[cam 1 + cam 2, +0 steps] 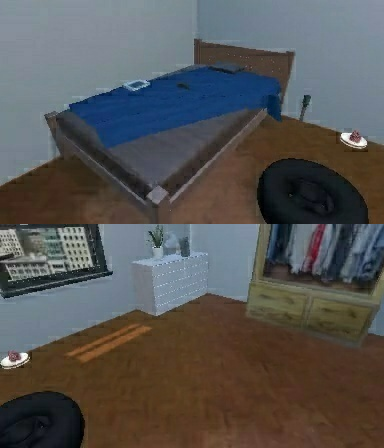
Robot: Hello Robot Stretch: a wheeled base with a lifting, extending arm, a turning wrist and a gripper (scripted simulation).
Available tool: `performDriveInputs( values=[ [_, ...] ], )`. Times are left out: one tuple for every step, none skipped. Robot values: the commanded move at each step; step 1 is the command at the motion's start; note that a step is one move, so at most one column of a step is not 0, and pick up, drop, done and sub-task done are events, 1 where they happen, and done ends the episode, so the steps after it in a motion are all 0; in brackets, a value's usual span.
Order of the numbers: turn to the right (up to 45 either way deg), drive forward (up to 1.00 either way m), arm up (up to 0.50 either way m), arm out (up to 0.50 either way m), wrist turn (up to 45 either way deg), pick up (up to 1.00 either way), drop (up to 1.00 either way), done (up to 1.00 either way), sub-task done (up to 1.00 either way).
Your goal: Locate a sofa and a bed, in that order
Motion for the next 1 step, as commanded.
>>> performDriveInputs(
  values=[
    [0.0,0.0,0.0,0.0,0.0,0.0,0.0,1.0,0.0]
  ],
)
